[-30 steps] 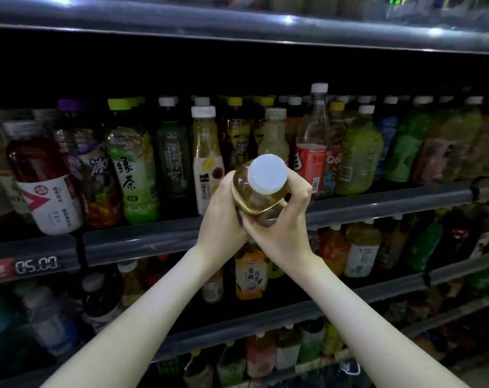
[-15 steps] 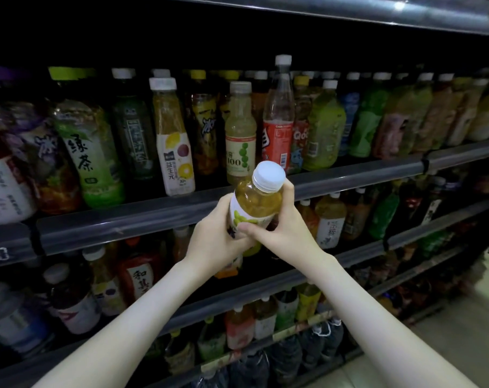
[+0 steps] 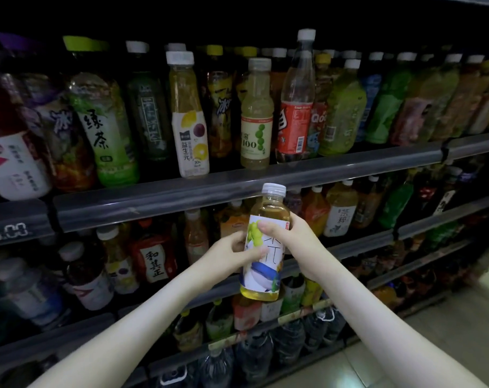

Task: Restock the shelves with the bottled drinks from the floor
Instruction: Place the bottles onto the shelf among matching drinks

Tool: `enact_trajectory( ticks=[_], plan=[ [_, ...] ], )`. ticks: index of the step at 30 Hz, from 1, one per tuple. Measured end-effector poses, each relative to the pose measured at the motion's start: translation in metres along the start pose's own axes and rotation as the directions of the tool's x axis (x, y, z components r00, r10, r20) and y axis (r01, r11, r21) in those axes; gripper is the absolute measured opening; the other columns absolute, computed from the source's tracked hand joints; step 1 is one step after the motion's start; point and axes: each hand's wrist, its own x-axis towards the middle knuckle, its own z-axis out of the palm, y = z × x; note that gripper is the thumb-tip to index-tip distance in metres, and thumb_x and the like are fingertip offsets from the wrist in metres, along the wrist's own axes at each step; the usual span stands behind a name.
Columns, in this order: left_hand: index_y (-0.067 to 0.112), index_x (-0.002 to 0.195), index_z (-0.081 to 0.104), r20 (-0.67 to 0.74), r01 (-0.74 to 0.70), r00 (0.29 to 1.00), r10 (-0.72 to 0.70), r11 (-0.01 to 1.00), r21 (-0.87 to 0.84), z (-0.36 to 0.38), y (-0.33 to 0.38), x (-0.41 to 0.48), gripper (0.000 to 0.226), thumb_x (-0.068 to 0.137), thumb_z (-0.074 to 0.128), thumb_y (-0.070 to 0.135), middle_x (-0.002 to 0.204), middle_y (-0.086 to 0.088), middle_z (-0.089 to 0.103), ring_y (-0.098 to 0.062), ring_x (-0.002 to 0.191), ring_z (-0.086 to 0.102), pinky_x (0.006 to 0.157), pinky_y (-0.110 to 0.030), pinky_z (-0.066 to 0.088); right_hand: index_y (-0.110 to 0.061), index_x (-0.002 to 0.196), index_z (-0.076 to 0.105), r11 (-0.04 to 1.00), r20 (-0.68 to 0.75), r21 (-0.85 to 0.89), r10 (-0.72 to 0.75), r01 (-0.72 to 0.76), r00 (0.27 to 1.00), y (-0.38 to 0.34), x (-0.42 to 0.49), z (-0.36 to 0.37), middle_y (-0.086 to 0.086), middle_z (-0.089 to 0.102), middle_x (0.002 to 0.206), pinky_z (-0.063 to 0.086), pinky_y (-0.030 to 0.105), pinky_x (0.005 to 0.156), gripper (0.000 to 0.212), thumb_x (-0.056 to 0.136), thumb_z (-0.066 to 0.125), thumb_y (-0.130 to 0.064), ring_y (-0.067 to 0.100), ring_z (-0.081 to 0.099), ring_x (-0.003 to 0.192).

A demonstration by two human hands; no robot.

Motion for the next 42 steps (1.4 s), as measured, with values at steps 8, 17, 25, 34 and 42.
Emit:
enact_trajectory(
  ticks=[8, 17, 25, 34, 42],
  plan=[
    [0.025, 0.122, 0.052, 0.119, 0.066, 0.99, -0.076, 0.994, 0.082, 0.021, 0.001, 0.018, 0.062, 0.072, 0.07, 0.058, 0.107, -0.002, 0.069, -0.009, 0.093, 0.068, 0.087, -0.034, 0.056, -0.009, 0.112, 0.062, 0.991, -0.077, 0.088, 0.109, -0.102, 0.991, 0.011, -0.009, -0.048, 0.008, 0.075, 0.097, 0.054, 0.029, 0.063, 0.057, 0.067, 0.075, -0.042, 0.021, 0.072, 0.084],
    [0.038, 0.126, 0.045, -0.087, -0.13, 0.974, 0.21, 0.828, 0.545, 0.069, 0.052, 0.044, 0.068, 0.068, 0.077, 0.054, 0.11, 0.017, 0.066, 0.002, 0.1, 0.061, 0.088, -0.026, 0.052, -0.027, 0.117, 0.056, 0.984, -0.071, -0.057, -0.17, 0.167, 0.983, -0.019, -0.005, -0.091, -0.005, 0.07, 0.109, 0.054, 0.036, 0.089, 0.062, 0.064, 0.088, -0.028, 0.012, 0.067, 0.103],
    [0.024, 0.137, 0.044, -0.372, -0.222, 0.596, 0.712, 0.591, 0.776, 0.001, 0.09, 0.016, 0.062, 0.082, 0.068, 0.039, 0.134, 0.005, 0.048, -0.002, 0.125, 0.04, 0.103, -0.012, 0.029, -0.019, 0.123, 0.042, 0.771, -0.005, -0.067, -0.635, 0.634, 0.772, -0.092, 0.024, -0.036, -0.004, 0.056, 0.117, 0.048, 0.024, 0.095, 0.073, 0.066, 0.085, -0.006, 0.01, 0.058, 0.111],
    [0.023, 0.147, 0.033, -0.55, 0.024, 0.512, 0.66, 0.629, 0.777, -0.088, 0.085, 0.004, 0.062, 0.092, 0.061, 0.018, 0.147, -0.016, 0.031, -0.029, 0.136, 0.03, 0.103, -0.03, 0.03, -0.025, 0.129, 0.043, 0.781, -0.046, -0.046, -0.624, 0.623, 0.78, -0.115, 0.069, 0.022, -0.006, 0.055, 0.124, 0.047, 0.018, 0.095, 0.076, 0.069, 0.084, -0.005, 0.003, 0.055, 0.113],
    [0.044, 0.149, 0.013, -0.479, -0.087, 0.613, 0.628, 0.656, 0.75, -0.097, 0.093, 0.029, 0.075, 0.091, 0.06, 0.038, 0.157, -0.012, 0.013, -0.029, 0.143, 0.018, 0.109, -0.037, 0.028, -0.024, 0.138, 0.041, 0.765, 0.05, -0.352, -0.561, 0.54, 0.827, -0.132, 0.1, 0.046, -0.003, 0.039, 0.132, 0.036, 0.037, 0.11, 0.082, 0.069, 0.085, -0.022, 0.015, 0.043, 0.125]
  ],
)
